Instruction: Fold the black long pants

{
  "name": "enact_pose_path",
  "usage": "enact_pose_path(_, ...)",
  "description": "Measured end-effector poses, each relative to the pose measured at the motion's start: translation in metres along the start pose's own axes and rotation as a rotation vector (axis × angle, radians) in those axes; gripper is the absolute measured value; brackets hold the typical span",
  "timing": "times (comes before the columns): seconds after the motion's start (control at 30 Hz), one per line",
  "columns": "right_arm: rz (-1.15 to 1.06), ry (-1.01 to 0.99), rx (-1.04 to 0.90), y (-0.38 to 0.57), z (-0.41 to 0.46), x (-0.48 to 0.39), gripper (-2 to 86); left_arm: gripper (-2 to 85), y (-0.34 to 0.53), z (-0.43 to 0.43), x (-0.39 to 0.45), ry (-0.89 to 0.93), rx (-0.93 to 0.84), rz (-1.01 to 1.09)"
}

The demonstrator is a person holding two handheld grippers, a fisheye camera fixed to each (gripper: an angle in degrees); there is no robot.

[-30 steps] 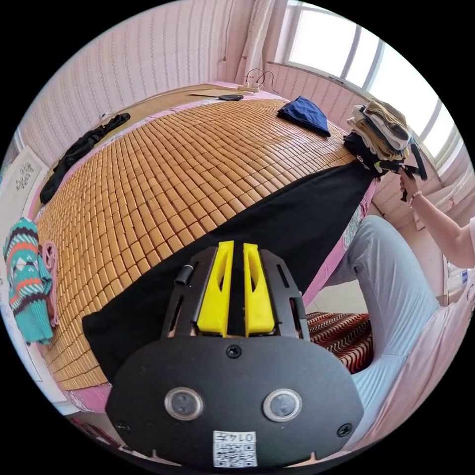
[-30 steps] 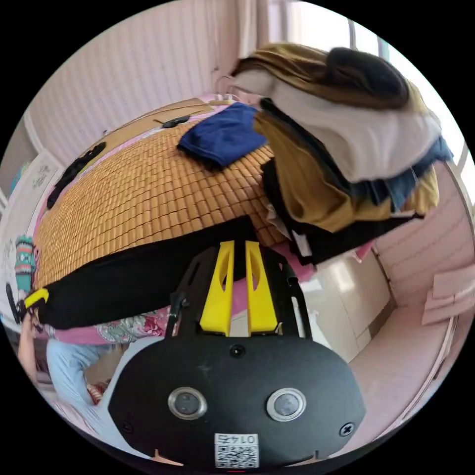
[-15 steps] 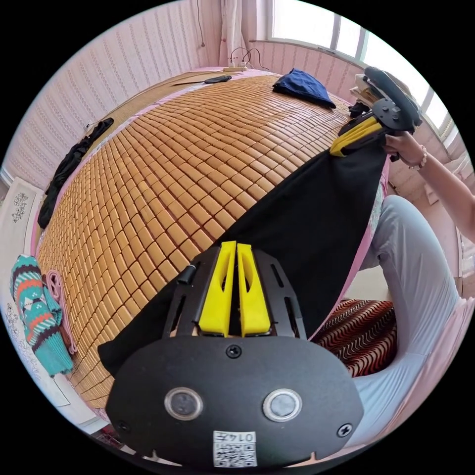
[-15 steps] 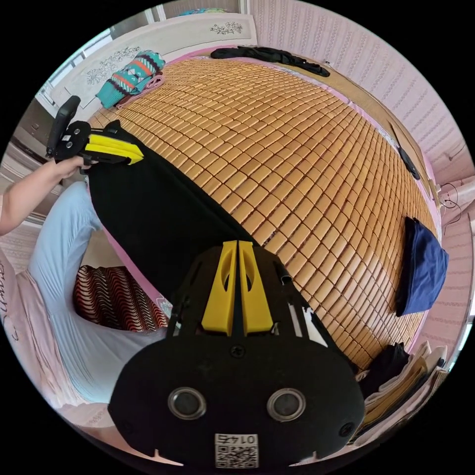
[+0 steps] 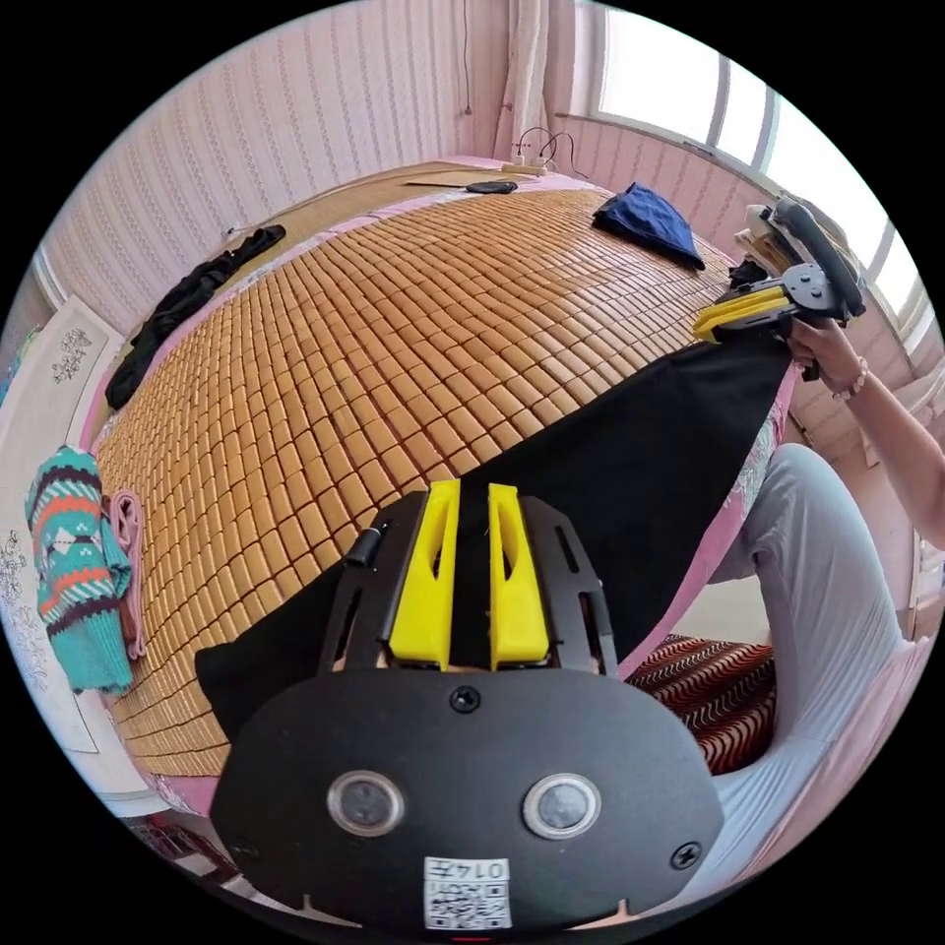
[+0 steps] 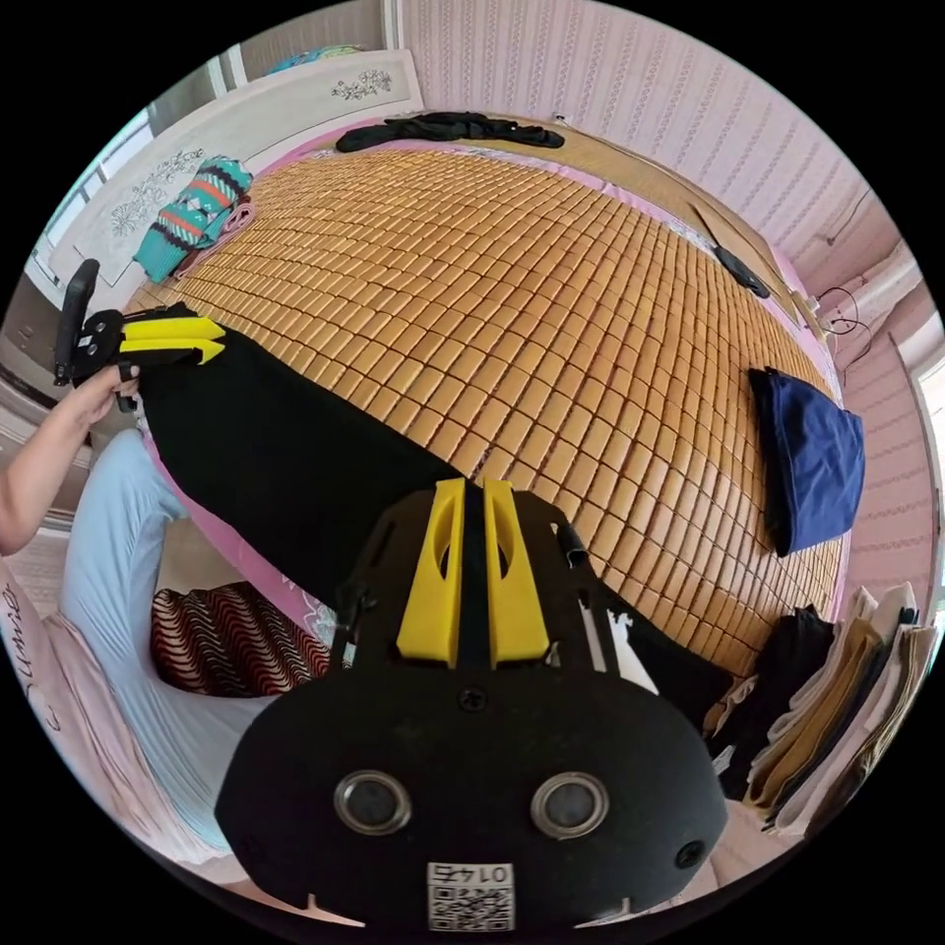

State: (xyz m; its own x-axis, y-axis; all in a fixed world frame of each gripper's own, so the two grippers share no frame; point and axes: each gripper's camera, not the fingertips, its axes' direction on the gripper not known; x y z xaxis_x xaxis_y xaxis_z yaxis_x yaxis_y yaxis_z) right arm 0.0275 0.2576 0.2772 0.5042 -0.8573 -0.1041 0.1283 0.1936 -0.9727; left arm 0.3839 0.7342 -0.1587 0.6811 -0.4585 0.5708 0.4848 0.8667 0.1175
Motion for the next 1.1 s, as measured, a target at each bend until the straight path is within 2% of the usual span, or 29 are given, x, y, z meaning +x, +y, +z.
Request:
enact_pose_path(0.1, -0.053, -0.067, -0.002, -0.01, -0.005, -0.033, 0.5, 4.3, 0.006, -0.021, 0.039, 0.03, 0.059, 0.088)
enact_pose_path(0.17, -0.14, -0.09, 0.012, -0.034, 0.002, -0.074, 0.0, 3.0, 0.008, -0.014, 0.082, 0.172, 0.057, 0.136)
enact_pose_path(0.27, -0.217, 0.007, -0.108, -0.079, 0.025, -0.112, -0.2, 1.2, 0.007, 0.009, 0.132, 0.26, 0.061, 0.157)
enact_pose_path(0.33, -0.217, 0.008, -0.118, -0.098, 0.036, -0.122, -0.2, 0.4, 0.005, 0.022, 0.151, 0.226, 0.059, 0.176)
enact_pose_path(0.37, -0.208, -0.015, -0.193, -0.108, 0.051, -0.127, -0.2, -0.1, 0.004, 0.032, 0.157, 0.206, 0.029, 0.159)
enact_pose_path(0.4, -0.213, -0.022, -0.146, -0.111, 0.047, -0.129, -0.2, -0.4, 0.005, 0.037, 0.159, 0.219, 0.008, 0.161)
enact_pose_path(0.43, -0.228, 0.005, -0.179, -0.116, 0.05, -0.134, -0.3, -0.7, 0.007, 0.049, 0.162, 0.254, -0.034, 0.175)
enact_pose_path(0.53, -0.291, 0.068, -0.231, -0.124, 0.051, -0.148, -0.5, -0.9, 0.02, 0.049, 0.163, 0.26, 0.054, 0.227)
enact_pose_path(0.73, -0.34, 0.1, -0.319, -0.128, 0.049, -0.156, -0.9, -1.0, 0.025, 0.04, 0.169, 0.242, 0.04, 0.229)
enact_pose_path(0.83, -0.309, 0.072, -0.262, -0.126, 0.038, -0.15, -0.8, -1.0, 0.035, 0.04, 0.175, 0.212, 0.041, 0.251)
enact_pose_path(0.87, -0.301, 0.044, -0.317, -0.123, 0.05, -0.148, -0.8, -1.0, 0.043, 0.041, 0.177, 0.209, 0.086, 0.255)
enact_pose_path(1.1, -0.327, 0.136, -0.284, -0.083, 0.056, -0.153, -0.6, -1.0, 0.062, 0.039, 0.193, 0.114, 0.152, 0.301)
